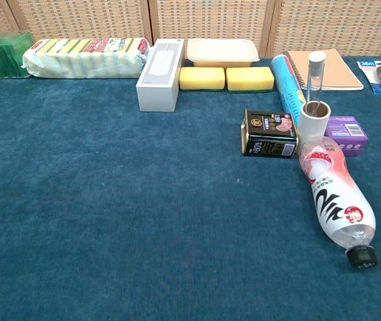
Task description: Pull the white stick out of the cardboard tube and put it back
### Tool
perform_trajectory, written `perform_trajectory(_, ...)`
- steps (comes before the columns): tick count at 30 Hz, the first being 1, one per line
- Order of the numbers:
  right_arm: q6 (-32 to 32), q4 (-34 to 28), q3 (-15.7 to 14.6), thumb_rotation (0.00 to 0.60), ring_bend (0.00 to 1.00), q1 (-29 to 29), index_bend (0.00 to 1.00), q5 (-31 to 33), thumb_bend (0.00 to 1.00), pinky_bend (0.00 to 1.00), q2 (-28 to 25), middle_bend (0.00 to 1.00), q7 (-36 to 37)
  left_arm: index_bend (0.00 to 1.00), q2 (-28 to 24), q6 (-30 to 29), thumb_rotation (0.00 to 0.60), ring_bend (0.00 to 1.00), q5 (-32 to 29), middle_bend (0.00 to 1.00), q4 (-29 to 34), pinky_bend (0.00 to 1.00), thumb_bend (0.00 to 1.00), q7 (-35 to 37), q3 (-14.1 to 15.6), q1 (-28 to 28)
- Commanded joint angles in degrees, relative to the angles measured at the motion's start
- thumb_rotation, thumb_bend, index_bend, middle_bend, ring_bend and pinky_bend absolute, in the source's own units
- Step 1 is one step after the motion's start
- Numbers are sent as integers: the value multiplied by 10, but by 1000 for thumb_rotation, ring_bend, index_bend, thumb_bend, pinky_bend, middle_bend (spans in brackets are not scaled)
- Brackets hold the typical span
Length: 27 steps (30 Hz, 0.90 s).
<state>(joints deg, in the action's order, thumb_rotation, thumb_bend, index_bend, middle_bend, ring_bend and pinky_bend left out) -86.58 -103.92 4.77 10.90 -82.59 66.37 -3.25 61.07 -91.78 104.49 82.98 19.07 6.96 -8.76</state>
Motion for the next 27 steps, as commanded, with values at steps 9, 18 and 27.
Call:
perform_trajectory(9, 12, -5, 1, 429, 290, 0, 316, -7, 270, 316, 8, 324, 7, 160, 0, -6, 465, 32, 2, 84, 0, 237, 115, -1, 1, 3)
perform_trajectory(18, 38, 13, 15, 434, 309, 19, 316, -7, 270, 332, 36, 351, 17, 160, 2, -7, 465, 32, 2, 84, -5, 237, 114, -1, 3, 6)
perform_trajectory(27, 72, 58, 43, 434, 315, 55, 316, 15, 270, 356, 91, 354, -11, 159, 2, -4, 461, 31, -5, 84, -3, 237, 114, -2, 1, 6)
